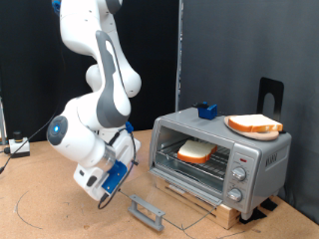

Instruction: Make a piece of toast with the oven

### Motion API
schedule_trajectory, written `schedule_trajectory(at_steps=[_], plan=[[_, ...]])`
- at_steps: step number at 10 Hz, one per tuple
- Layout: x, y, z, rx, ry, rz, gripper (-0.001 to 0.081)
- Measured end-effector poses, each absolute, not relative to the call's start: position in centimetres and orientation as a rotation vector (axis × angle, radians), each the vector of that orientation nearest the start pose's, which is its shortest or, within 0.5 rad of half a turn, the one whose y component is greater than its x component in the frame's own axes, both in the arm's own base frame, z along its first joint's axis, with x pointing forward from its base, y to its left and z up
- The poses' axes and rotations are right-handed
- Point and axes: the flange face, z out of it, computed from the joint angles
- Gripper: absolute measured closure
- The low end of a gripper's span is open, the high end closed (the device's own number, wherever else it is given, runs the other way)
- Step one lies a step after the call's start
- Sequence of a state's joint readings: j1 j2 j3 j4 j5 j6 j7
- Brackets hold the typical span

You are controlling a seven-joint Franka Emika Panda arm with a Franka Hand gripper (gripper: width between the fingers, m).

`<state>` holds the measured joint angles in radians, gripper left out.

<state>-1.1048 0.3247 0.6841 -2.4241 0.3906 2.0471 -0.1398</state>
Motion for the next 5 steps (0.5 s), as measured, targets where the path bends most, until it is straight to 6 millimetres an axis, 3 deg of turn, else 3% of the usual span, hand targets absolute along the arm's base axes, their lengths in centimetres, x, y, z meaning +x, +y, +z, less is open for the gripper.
schedule_trajectory(at_steps=[5], plan=[[39.5,-12.1,14.1,-2.333,0.632,0.666,-0.0001]])
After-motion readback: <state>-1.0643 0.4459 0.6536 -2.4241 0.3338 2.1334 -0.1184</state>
